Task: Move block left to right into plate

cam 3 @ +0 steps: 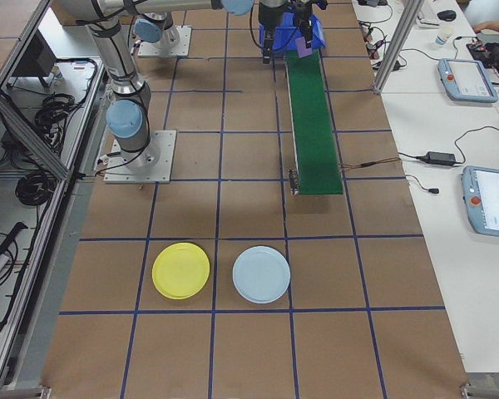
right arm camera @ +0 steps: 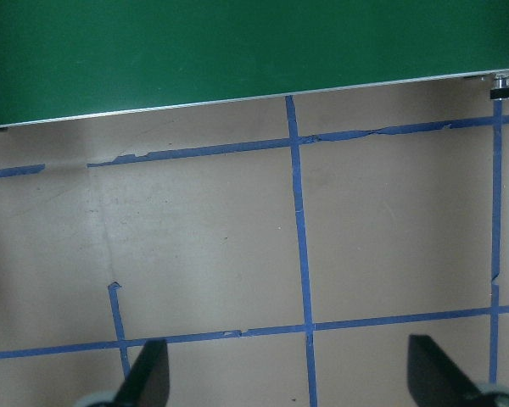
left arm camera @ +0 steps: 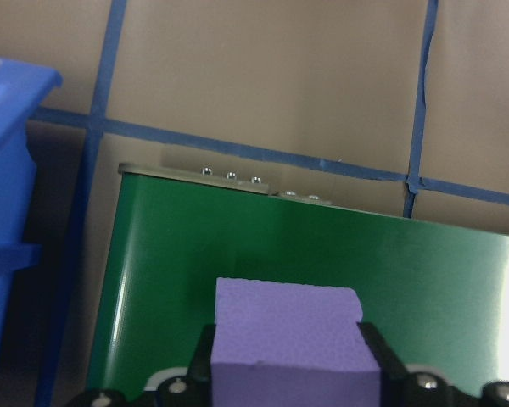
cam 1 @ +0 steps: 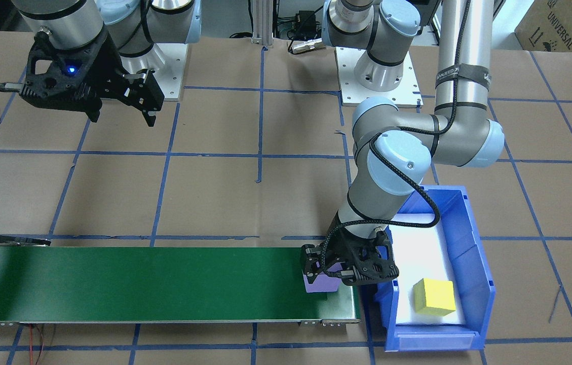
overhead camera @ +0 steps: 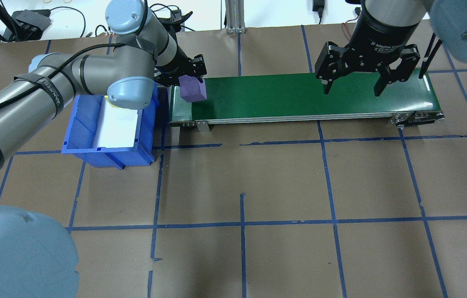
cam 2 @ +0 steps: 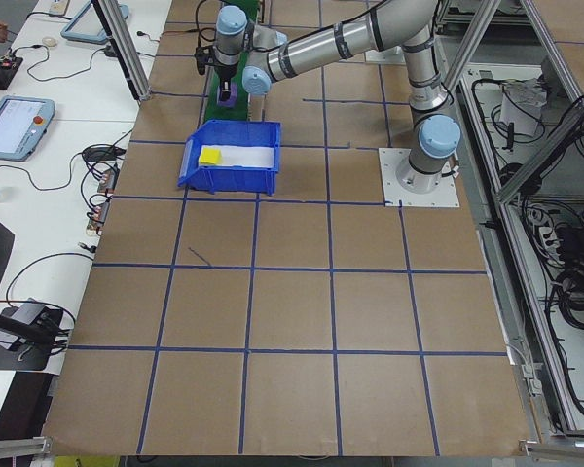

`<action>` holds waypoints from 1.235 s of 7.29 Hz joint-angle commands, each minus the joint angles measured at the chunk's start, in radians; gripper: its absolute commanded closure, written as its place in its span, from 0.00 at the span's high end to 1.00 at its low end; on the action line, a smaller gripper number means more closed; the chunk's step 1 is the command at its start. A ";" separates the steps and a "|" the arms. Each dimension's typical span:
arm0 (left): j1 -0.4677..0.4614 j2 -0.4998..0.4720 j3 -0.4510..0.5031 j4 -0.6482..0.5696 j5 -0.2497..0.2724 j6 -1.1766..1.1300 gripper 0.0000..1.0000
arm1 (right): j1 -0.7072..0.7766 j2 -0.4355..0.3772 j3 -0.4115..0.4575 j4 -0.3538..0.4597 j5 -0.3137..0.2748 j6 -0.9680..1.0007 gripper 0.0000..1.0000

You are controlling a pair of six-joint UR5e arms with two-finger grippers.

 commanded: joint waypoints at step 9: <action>0.277 0.023 0.033 -0.002 0.085 0.568 1.00 | -0.002 0.006 0.001 -0.018 -0.014 -0.014 1.00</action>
